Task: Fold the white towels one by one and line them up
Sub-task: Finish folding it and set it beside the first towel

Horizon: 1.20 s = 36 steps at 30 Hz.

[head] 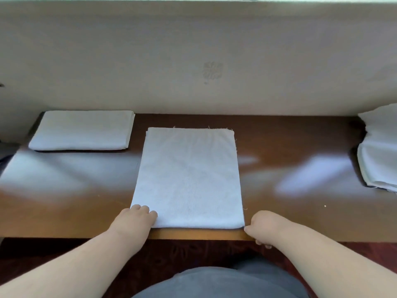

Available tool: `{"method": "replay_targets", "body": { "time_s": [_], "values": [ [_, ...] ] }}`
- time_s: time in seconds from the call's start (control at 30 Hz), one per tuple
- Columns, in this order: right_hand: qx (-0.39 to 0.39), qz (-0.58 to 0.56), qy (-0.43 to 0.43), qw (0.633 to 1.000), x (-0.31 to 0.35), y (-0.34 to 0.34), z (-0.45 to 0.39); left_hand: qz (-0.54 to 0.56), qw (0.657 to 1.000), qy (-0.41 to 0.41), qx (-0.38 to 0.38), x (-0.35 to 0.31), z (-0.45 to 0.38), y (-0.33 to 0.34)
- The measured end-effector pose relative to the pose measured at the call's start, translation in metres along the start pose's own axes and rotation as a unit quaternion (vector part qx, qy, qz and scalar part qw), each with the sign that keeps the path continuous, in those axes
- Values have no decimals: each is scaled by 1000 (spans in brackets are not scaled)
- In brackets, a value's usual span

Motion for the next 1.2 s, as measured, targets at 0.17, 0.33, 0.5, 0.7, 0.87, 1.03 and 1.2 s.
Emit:
{"method": "replay_targets", "body": {
  "time_s": [0.17, 0.33, 0.5, 0.7, 0.87, 1.03, 1.2],
  "values": [
    [-269, -95, -99, 953, 48, -32, -15, 170, 978, 31, -113, -13, -28, -23],
    [-319, 15, -215, 923, 101, -43, -91, 241, 952, 84, -169, -49, -106, -41],
    [-284, 119, -152, 939, 58, -36, -135, 163, 976, 6, -146, -25, -134, -4],
    [-291, 63, -52, 953, 44, -32, -110, 165, 978, -59, -113, 11, -95, 18],
    [-276, 95, -144, 946, 73, 32, -67, 123, 981, 61, -136, -7, -40, 49],
    [-240, 134, -96, 957, 37, 60, -53, 99, 988, 42, -114, 19, -34, 64],
    [-299, 71, -128, 943, 28, 65, -29, 158, 971, 57, -173, 40, -13, 56]
  ]
}}
Point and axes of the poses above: each hand's wrist, its own z-axis away from the middle knuckle, its own y-axis out of the palm, x = y × z, the point moved 1 cm from there along -z, towards the middle knuckle, and after that the axes turned 8 degrees about -y, right-handed, at the moved point
